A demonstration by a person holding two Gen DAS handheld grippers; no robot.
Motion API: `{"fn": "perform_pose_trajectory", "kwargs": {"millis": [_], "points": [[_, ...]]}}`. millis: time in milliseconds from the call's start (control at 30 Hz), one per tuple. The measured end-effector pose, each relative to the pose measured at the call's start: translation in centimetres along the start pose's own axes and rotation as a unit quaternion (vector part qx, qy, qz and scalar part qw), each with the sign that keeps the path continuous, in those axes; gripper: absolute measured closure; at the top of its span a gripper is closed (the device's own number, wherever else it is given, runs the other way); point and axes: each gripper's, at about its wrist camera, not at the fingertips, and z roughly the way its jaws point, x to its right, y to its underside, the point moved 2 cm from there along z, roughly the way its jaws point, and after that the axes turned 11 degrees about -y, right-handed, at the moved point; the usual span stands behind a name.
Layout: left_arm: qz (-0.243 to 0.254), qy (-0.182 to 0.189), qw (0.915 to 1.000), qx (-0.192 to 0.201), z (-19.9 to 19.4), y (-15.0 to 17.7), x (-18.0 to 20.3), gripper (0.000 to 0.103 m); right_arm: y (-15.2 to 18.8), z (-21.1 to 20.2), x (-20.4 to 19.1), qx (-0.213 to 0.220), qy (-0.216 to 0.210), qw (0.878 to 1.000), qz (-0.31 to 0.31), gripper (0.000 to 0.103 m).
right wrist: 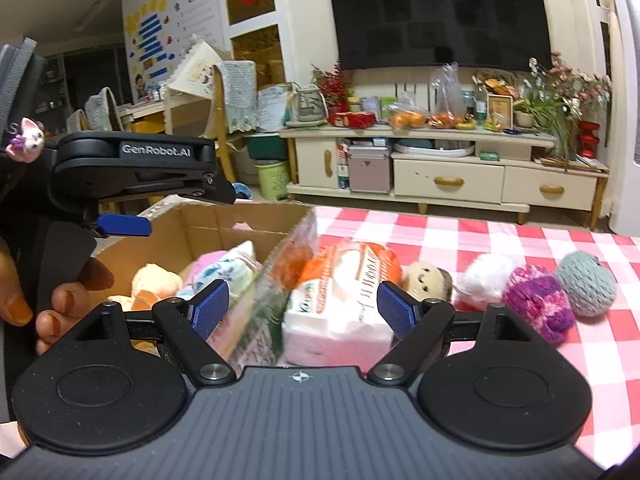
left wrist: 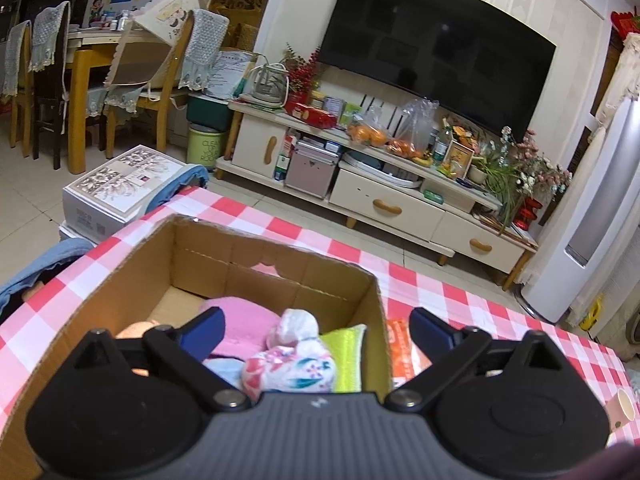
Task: Organize soft objects
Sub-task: 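Move both tools back over the remaining knit balls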
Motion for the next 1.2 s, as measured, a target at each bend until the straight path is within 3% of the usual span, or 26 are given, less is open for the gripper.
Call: {"fn": "perform_pose_trajectory", "kwargs": {"millis": [1200], "points": [[0.075, 0.032, 0.9966, 0.009, -0.7, 2.4, 6.6, 0.001, 1.8, -1.6, 2.2, 0.035, 0.087, 0.994, 0.064, 0.0]]}}
